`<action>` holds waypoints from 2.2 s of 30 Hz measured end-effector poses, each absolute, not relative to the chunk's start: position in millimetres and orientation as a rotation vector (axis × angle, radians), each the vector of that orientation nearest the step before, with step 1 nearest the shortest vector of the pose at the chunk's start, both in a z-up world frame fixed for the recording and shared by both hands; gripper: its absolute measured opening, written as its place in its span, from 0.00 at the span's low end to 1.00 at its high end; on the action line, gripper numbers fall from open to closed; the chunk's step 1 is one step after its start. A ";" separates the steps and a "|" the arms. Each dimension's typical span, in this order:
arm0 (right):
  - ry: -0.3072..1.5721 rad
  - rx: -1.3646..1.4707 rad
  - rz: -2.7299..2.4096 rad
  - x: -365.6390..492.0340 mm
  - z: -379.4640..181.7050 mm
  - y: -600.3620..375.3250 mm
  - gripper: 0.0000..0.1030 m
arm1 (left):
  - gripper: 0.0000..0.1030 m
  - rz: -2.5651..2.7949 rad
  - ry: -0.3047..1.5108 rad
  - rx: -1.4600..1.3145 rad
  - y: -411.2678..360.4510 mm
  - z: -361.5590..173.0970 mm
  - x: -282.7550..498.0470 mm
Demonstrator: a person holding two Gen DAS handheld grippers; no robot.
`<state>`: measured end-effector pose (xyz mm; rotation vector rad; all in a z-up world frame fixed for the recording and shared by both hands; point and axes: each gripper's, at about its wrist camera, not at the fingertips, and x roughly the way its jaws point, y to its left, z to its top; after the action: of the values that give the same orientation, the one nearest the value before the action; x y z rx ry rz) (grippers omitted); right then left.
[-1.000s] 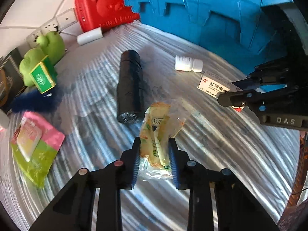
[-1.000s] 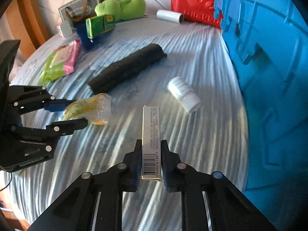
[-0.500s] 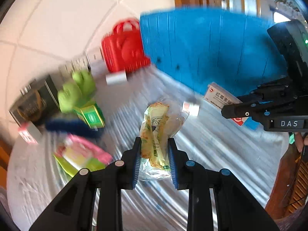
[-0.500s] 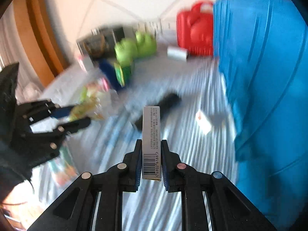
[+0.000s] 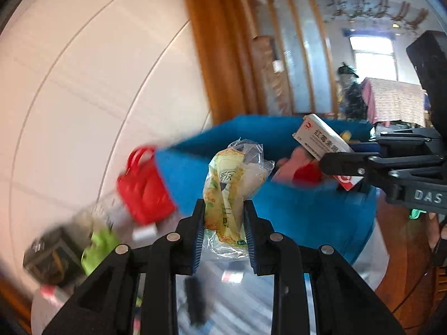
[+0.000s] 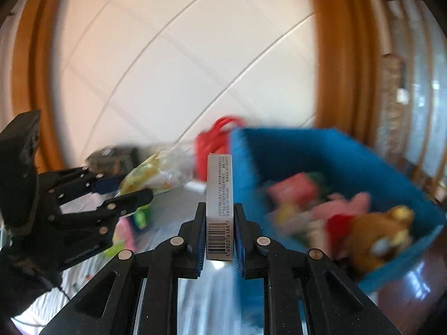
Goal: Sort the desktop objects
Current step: 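Carry the wipes packet and white box with both tools to the blue crate, then open both tools to drop the packet and box into the crate, then move both tools back over the table items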
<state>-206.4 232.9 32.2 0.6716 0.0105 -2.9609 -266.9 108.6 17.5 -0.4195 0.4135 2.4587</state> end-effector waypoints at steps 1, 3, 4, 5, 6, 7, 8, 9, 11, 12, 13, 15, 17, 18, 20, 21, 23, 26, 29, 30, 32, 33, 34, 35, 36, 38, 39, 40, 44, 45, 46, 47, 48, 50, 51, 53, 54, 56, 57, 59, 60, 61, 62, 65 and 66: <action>-0.012 0.664 -2.987 -207.0 38.9 248.9 0.17 | 0.25 2.452 0.420 -0.406 126.2 25.3 -269.1; -0.052 0.667 -3.018 -212.4 46.8 278.4 0.17 | 0.25 2.439 0.413 -0.398 155.0 35.2 -275.5; -0.064 0.668 -3.033 -216.0 49.3 291.3 0.17 | 0.25 2.433 0.404 -0.396 169.9 39.8 -279.7; -0.077 0.670 -3.051 -220.0 51.5 305.3 0.17 | 0.25 2.430 0.402 -0.392 182.4 44.1 -283.1; -0.097 0.680 -3.069 -224.9 52.9 320.5 0.17 | 0.25 2.434 0.405 -0.388 195.0 47.0 -286.3; -0.117 0.683 -3.081 -228.5 53.7 332.4 0.17 | 0.25 2.437 0.407 -0.393 208.8 49.3 -289.6; -0.126 0.688 -3.093 -233.9 54.1 345.7 0.17 | 0.25 2.436 0.403 -0.398 218.6 51.1 -291.2; -0.125 0.692 -3.102 -237.8 56.5 355.7 0.17 | 0.25 2.436 0.398 -0.396 230.0 53.8 -294.3; -0.134 0.695 -3.109 -242.8 55.8 370.7 0.17 | 0.25 2.447 0.408 -0.393 242.9 57.1 -291.4; -0.141 0.693 -3.109 -240.5 57.7 378.3 0.17 | 0.26 2.452 0.410 -0.394 250.0 58.9 -288.0; -0.140 0.690 -3.110 -240.7 58.1 382.7 0.17 | 0.26 2.457 0.409 -0.395 255.8 61.2 -288.9; -0.122 0.675 -3.119 -241.0 59.2 391.4 0.17 | 0.28 2.483 0.410 -0.398 263.8 65.9 -290.7; -0.121 0.645 -3.137 -242.2 62.2 399.2 0.19 | 0.38 2.517 0.398 -0.397 269.3 73.5 -293.2; -0.130 0.621 -3.151 -243.4 64.6 403.7 0.30 | 0.42 2.538 0.385 -0.395 271.8 77.4 -295.6; -0.118 0.609 -3.189 -249.5 71.5 409.3 0.74 | 0.68 2.608 0.367 -0.389 275.6 88.3 -298.7; -0.099 0.592 -3.239 -251.1 75.6 411.4 0.79 | 0.76 2.649 0.357 -0.371 275.3 93.5 -298.8; -0.085 0.552 -3.264 -249.6 84.3 414.2 0.79 | 0.89 2.706 0.326 -0.321 272.5 101.3 -293.9; -0.080 0.521 -3.291 -245.5 91.1 414.4 0.80 | 0.94 2.747 0.321 -0.300 271.3 103.6 -288.7; -0.075 0.502 -3.320 -241.2 90.9 418.2 0.85 | 0.94 2.777 0.356 -0.310 274.3 98.6 -282.6; -0.080 0.493 -3.324 -238.8 91.0 418.2 0.86 | 0.94 2.787 0.363 -0.313 273.5 96.1 -280.5; -0.092 0.486 -3.325 -239.2 91.7 425.5 0.87 | 0.94 2.800 0.363 -0.321 272.7 92.9 -276.2; -0.095 0.481 -3.329 -237.0 93.1 425.8 0.87 | 0.94 2.803 0.357 -0.324 272.0 93.0 -273.6; -0.097 0.475 -3.335 -234.5 93.7 426.3 0.87 | 0.94 2.806 0.348 -0.329 270.2 92.5 -270.7; -0.100 0.469 -3.342 -231.6 94.8 426.6 0.89 | 0.94 2.813 0.343 -0.334 267.6 91.4 -269.4; -0.102 0.463 -3.348 -229.7 94.1 428.7 0.91 | 0.94 2.820 0.340 -0.337 265.4 91.3 -268.3; -0.109 0.454 -3.352 -227.3 94.0 432.9 0.94 | 0.94 2.833 0.329 -0.339 260.9 90.8 -267.4; -0.113 0.448 -3.352 -226.1 94.3 433.4 0.94 | 0.94 2.839 0.319 -0.337 258.4 90.7 -265.5; -0.114 0.443 -3.353 -225.1 94.7 433.6 0.95 | 0.94 2.843 0.312 -0.335 256.2 90.6 -263.7; -0.106 0.435 -3.349 -223.9 94.1 433.7 0.97 | 0.94 2.852 0.298 -0.342 253.0 89.9 -262.8; -0.110 0.434 -3.347 -223.9 93.6 433.8 0.98 | 0.94 2.855 0.298 -0.346 252.7 89.3 -262.7; -0.113 0.434 -3.344 -224.2 93.3 433.7 0.98 | 0.94 2.863 0.297 -0.348 252.1 88.8 -262.4; -0.115 0.433 -3.342 -224.4 93.1 433.2 0.99 | 0.94 2.867 0.291 -0.350 250.9 88.5 -262.4; -0.114 0.435 -3.339 -224.9 93.1 433.0 0.99 | 0.94 2.865 0.286 -0.355 249.7 88.3 -262.9; -0.110 0.441 -3.338 -226.1 92.5 432.7 0.99 | 0.94 2.872 0.274 -0.361 246.9 87.4 -263.8; -0.114 0.441 -3.336 -226.4 92.4 432.8 0.99 | 0.94 2.875 0.270 -0.364 245.9 86.5 -264.3; -0.124 0.447 -3.329 -227.5 91.6 433.0 0.99 | 0.94 2.879 0.268 -0.375 244.0 84.7 -265.3; -0.125 0.451 -3.326 -228.3 91.1 432.6 0.99 | 0.94 2.882 0.263 -0.376 242.7 83.8 -265.4; -0.117 0.453 -3.324 -229.5 89.9 430.3 0.99 | 0.94 2.881 0.249 -0.380 239.5 82.2 -265.6; -0.113 0.458 -3.320 -230.4 88.7 428.8 0.99 | 0.94 2.882 0.241 -0.386 237.4 81.3 -265.8; -0.108 0.463 -3.313 -231.7 86.8 425.9 0.99 | 0.94 2.884 0.233 -0.391 234.4 80.2 -266.2; -0.108 0.463 -3.310 -232.4 86.3 424.3 0.99 | 0.94 2.885 0.230 -0.392 232.6 79.7 -266.3; -0.109 0.465 -3.307 -233.1 85.9 422.5 0.99 | 0.94 2.885 0.231 -0.393 230.6 79.3 -266.5; -0.109 0.468 -3.306 -233.9 85.5 420.6 0.99 | 0.94 2.883 0.235 -0.394 228.4 78.9 -266.5; -0.109 0.471 -3.299 -236.6 84.8 412.1 0.99 | 0.94 2.890 0.243 -0.395 218.1 77.2 -266.1; -0.105 0.473 -3.297 -237.8 84.8 407.5 0.99 | 0.94 2.893 0.238 -0.398 212.9 76.6 -266.1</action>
<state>-237.8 407.5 84.8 0.4727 -0.1048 -3.2968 -266.1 212.9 76.6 -0.3983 0.2379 2.8925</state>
